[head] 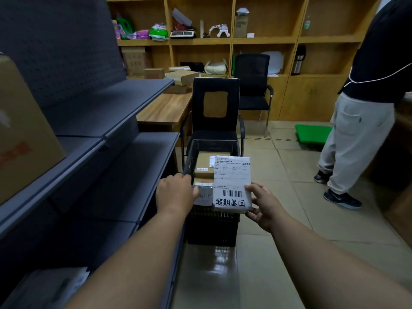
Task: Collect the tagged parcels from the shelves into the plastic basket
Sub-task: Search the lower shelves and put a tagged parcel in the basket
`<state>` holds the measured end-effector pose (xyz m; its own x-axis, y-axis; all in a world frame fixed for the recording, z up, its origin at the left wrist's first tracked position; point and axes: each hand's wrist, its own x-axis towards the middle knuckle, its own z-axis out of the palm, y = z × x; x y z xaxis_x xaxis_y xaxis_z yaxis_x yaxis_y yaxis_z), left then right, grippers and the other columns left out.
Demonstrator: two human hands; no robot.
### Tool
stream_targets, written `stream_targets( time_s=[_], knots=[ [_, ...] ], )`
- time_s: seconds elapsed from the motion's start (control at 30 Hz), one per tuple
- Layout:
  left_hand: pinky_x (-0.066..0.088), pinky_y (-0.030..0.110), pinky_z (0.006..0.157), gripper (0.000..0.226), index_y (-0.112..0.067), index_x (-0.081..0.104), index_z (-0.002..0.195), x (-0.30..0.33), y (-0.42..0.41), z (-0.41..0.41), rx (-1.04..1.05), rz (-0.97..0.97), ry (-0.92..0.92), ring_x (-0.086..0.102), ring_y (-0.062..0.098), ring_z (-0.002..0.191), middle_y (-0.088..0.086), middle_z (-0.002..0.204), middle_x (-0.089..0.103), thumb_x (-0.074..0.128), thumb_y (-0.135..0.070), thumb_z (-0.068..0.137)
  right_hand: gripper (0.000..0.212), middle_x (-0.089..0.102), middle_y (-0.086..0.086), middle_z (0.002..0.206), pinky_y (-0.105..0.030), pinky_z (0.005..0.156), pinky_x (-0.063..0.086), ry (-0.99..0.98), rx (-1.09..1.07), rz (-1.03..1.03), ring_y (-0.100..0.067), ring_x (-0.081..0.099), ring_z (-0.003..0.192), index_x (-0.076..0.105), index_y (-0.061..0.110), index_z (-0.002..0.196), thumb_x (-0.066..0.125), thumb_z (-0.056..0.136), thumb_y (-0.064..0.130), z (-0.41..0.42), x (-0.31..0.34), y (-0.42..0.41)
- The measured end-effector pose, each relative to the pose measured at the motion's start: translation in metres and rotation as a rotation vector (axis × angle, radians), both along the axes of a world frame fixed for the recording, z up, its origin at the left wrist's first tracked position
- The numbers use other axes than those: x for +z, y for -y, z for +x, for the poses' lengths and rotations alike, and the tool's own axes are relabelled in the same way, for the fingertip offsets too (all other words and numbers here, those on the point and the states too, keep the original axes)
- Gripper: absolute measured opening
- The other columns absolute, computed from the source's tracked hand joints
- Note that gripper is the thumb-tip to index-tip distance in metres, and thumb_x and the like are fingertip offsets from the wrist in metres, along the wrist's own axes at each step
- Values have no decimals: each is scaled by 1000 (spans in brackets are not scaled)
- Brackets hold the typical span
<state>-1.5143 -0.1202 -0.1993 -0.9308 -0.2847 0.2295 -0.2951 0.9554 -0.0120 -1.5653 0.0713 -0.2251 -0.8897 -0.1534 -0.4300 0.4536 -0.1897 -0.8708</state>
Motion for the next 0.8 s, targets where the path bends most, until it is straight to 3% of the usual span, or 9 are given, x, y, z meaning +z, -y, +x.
stream_targets(
  time_s=[0.23, 0.33, 0.6, 0.8],
  knots=[
    [33, 30, 74, 34, -17, 59, 109, -14, 23, -103, 1, -27, 21, 57, 23, 97, 2, 105, 61, 41, -42, 95, 11, 68, -3, 68, -25, 60, 36, 4, 20, 3, -19, 48, 62, 55, 24, 98, 58, 89, 20, -112, -18, 25],
    [33, 30, 74, 31, -17, 59, 105, -13, 32, -156, 13, -22, 13, 56, 22, 95, 2, 104, 61, 41, -40, 95, 13, 66, -5, 81, -26, 58, 43, 15, 45, 11, -19, 57, 66, 53, 23, 102, 57, 90, 19, -167, -16, 34],
    [29, 30, 72, 30, -16, 60, 100, -2, 52, -291, 71, -8, -30, 56, 22, 94, 3, 103, 61, 41, -39, 95, 24, 67, -5, 87, -27, 55, 47, 21, 108, 27, -19, 63, 73, 53, 21, 114, 57, 91, 20, -299, -11, 54],
    [32, 31, 73, 34, -15, 61, 103, -9, 66, -349, 111, 15, -33, 57, 22, 96, 3, 104, 62, 39, -41, 96, 17, 69, -6, 87, -26, 58, 49, 56, 127, 40, -19, 65, 70, 56, 23, 106, 59, 90, 20, -362, -22, 66]
  ],
)
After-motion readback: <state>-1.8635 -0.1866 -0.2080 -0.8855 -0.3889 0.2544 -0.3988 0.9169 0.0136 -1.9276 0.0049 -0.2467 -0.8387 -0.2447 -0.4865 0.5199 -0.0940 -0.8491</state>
